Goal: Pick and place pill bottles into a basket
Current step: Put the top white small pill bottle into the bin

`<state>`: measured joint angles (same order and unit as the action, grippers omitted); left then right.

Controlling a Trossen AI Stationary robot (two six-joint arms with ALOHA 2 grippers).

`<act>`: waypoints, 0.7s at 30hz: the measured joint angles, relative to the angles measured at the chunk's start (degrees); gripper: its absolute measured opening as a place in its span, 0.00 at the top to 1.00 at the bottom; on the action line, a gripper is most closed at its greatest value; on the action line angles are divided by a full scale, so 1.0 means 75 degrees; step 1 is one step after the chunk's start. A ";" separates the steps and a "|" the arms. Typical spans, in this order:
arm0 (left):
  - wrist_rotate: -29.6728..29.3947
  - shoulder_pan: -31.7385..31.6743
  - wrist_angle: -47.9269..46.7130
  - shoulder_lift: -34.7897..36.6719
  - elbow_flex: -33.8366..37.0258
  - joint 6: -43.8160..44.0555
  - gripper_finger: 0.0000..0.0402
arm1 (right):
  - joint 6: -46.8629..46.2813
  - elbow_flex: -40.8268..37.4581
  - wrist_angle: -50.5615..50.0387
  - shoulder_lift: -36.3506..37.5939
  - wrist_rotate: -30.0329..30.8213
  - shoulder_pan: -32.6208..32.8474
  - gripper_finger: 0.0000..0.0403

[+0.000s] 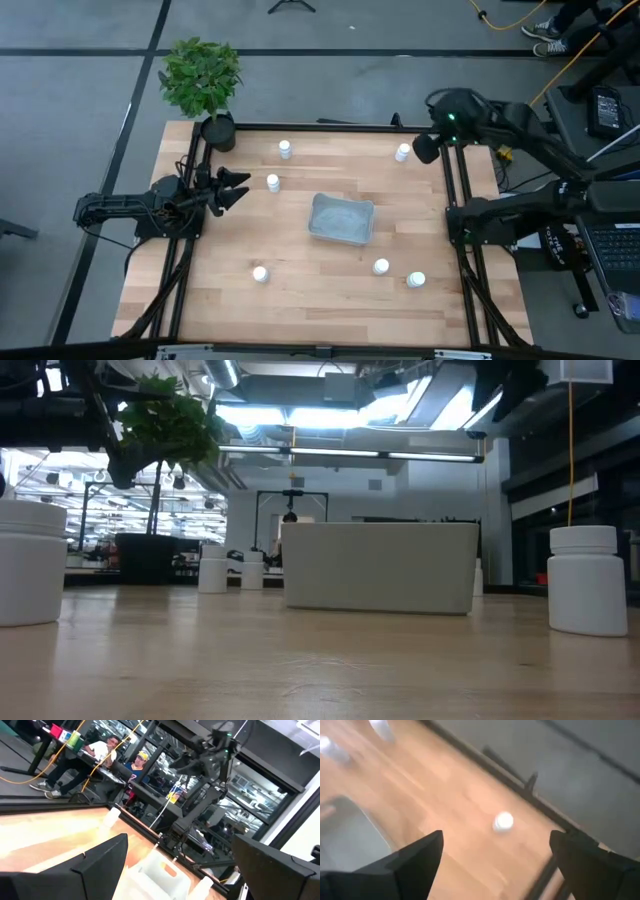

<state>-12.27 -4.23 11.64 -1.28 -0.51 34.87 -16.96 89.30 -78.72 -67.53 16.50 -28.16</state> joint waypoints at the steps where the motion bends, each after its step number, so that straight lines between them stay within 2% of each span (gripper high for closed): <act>1: -0.0001 0.0000 -0.0003 0.0000 0.0000 0.0000 0.13 | 0.0301 0.0000 0.0011 -0.0071 -0.0215 -0.0290 0.10; 7: -0.0003 0.0000 -0.0088 0.0000 0.0000 -0.0003 0.13 | 0.1426 -0.0001 0.0207 -0.0439 -0.1830 -0.2175 0.11; 12: -0.0003 0.0000 -0.0293 0.0000 0.0000 0.0035 0.13 | 0.1786 -0.0002 0.0395 -0.1199 -0.2378 -0.3200 0.11; 15: -0.0003 0.0000 -0.0385 0.0000 0.0000 0.0048 0.13 | 0.1937 -0.0003 0.0399 -0.1868 -0.2604 -0.3502 0.11; 21: -0.0028 0.0002 -0.0385 0.0000 0.0000 0.0080 0.13 | 0.2132 -0.0003 0.0440 -0.2981 -0.2622 -0.3576 0.11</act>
<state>-12.48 -4.21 8.75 -1.28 -0.51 35.48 -0.98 89.27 -75.41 -89.89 -3.16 -54.98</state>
